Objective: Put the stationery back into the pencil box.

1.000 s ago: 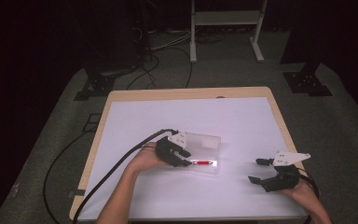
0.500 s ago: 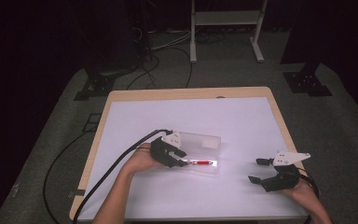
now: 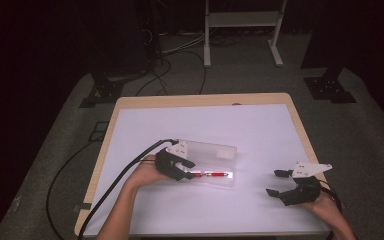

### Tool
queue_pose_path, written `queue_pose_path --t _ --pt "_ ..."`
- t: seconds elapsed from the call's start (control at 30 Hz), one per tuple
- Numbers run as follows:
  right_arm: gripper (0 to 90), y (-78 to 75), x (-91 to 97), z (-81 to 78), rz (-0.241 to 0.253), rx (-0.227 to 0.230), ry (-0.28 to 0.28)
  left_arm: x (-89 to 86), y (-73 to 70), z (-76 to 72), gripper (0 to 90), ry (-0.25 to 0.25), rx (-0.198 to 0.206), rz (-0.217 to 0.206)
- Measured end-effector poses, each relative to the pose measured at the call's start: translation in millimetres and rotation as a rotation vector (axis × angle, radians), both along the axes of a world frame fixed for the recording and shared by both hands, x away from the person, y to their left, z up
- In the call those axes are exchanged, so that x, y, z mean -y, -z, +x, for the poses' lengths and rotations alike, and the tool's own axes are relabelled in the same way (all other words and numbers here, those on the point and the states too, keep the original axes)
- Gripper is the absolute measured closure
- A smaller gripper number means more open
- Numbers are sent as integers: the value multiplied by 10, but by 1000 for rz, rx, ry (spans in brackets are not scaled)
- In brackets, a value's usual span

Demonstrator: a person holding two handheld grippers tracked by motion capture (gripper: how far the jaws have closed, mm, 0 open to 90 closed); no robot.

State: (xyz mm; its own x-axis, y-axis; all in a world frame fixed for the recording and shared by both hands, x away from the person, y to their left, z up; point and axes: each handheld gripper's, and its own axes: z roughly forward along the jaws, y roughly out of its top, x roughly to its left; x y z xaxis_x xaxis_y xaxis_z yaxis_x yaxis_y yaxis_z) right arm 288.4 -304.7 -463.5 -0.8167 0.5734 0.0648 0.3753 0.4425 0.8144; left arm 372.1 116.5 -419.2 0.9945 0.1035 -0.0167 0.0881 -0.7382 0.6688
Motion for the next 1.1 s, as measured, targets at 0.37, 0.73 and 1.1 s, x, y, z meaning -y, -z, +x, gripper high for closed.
queue_pose_path --t 0.37,0.73,1.1 --pt "208 5 -4 1 -3 2 1 -138 -38 -50 523 -23 8 -30" --pt "207 5 -15 4 -9 3 -1 -277 -39 -110 452 -60 13 -49" --pt "205 10 -24 3 -15 -2 0 -410 -42 -181 397 -99 16 -65"
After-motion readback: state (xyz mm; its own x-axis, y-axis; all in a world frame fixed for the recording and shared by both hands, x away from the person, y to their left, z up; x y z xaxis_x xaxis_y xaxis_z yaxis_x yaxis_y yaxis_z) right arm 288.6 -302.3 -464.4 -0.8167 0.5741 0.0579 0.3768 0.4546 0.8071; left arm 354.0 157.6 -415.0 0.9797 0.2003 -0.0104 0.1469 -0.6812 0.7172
